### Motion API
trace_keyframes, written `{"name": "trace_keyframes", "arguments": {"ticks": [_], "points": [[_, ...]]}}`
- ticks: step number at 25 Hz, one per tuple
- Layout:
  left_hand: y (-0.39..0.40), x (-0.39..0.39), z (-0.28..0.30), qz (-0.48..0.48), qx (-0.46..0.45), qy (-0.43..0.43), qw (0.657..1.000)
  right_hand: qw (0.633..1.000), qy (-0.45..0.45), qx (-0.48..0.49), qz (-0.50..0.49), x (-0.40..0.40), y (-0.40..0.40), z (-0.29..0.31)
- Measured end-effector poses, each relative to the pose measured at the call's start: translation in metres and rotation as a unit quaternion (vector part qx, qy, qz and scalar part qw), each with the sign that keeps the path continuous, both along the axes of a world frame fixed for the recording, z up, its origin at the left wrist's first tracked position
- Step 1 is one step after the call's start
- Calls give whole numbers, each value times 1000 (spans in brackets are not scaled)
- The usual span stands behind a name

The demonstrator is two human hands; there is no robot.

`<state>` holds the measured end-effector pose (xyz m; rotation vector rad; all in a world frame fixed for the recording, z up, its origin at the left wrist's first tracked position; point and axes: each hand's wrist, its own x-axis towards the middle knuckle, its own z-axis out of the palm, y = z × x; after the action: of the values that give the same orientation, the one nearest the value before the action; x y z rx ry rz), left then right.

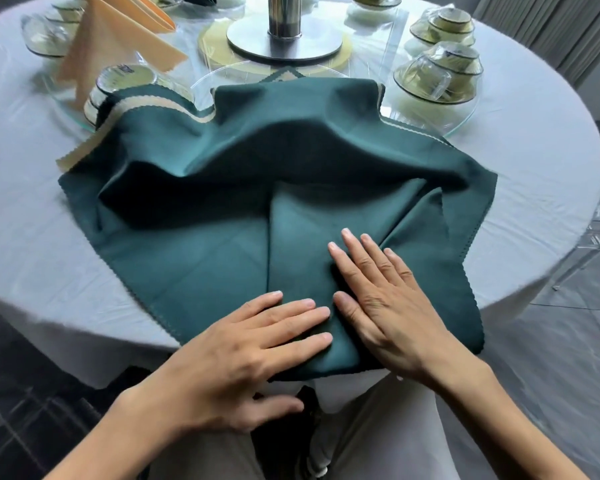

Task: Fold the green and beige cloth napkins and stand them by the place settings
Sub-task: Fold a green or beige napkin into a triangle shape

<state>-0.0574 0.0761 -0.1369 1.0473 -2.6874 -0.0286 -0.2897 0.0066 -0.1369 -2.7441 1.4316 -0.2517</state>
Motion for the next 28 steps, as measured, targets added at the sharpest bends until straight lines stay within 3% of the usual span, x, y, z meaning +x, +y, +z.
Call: {"name": "trace_keyframes", "arguments": {"ticks": [8,10,12,14,17,22,24,28], "points": [[-1,-4,-12,10,-59,-21,998,979,75,101,-160,-66,-72,17],[-1,-5,-12,6,-70,-22,997,978,66,47,-191,-65,-65,21],[-2,-5,-13,4,-73,-18,997,987,-2,-22,-160,-41,-25,18],[-2,-5,-14,0,-73,-21,997,995,-49,-28,-85,-15,30,6],[-3,-4,-14,-2,-71,-25,997,998,3,-51,-21,-23,70,-11],[-3,-5,-13,7,-51,-5,999,989,63,-70,-115,-82,62,-14],[-3,-7,-11,14,-43,11,999,984,33,-96,-148,-70,70,-19],[0,-9,-3,12,-15,73,997,980,-55,-151,-118,-16,89,-28]]}}
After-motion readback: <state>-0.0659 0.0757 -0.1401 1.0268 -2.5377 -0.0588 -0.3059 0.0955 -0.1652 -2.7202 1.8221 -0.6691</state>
